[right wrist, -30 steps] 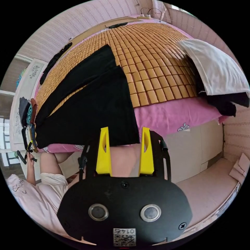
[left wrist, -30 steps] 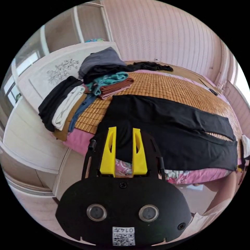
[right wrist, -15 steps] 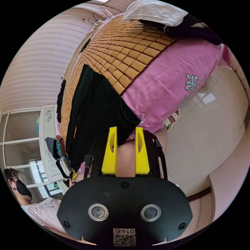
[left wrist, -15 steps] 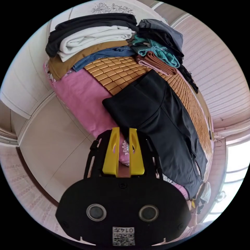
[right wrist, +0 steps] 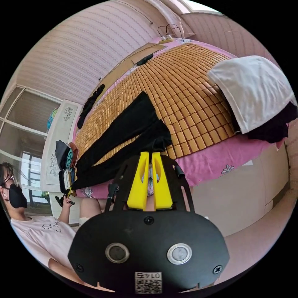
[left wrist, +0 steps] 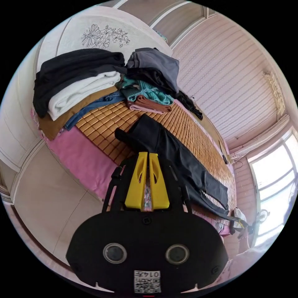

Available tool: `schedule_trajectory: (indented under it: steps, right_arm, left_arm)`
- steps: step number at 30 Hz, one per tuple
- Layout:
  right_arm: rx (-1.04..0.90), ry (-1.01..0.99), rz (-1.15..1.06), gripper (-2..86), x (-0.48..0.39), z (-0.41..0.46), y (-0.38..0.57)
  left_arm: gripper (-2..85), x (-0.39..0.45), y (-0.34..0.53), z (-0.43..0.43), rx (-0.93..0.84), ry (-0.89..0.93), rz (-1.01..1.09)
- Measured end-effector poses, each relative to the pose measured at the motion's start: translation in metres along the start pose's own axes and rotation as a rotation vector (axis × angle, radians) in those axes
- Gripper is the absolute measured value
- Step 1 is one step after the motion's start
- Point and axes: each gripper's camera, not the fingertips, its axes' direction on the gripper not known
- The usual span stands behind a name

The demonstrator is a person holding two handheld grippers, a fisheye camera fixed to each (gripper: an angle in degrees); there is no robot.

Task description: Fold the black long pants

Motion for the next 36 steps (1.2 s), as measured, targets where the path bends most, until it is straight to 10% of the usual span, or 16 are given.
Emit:
schedule_trajectory:
  steps: [12,36]
  right_arm:
    - [-0.126,0.242,-0.059,8.6,-0.074,0.09,-0.185]
    - [-0.15,0.255,-0.119,-0.4,-0.037,0.075,-0.029]
  left_arm:
    - [6.7,0.121,-0.106,0.11,0.064,-0.147,0.09]
    - [-0.9,0.186,0.12,0.194,-0.302,-0.532,0.77]
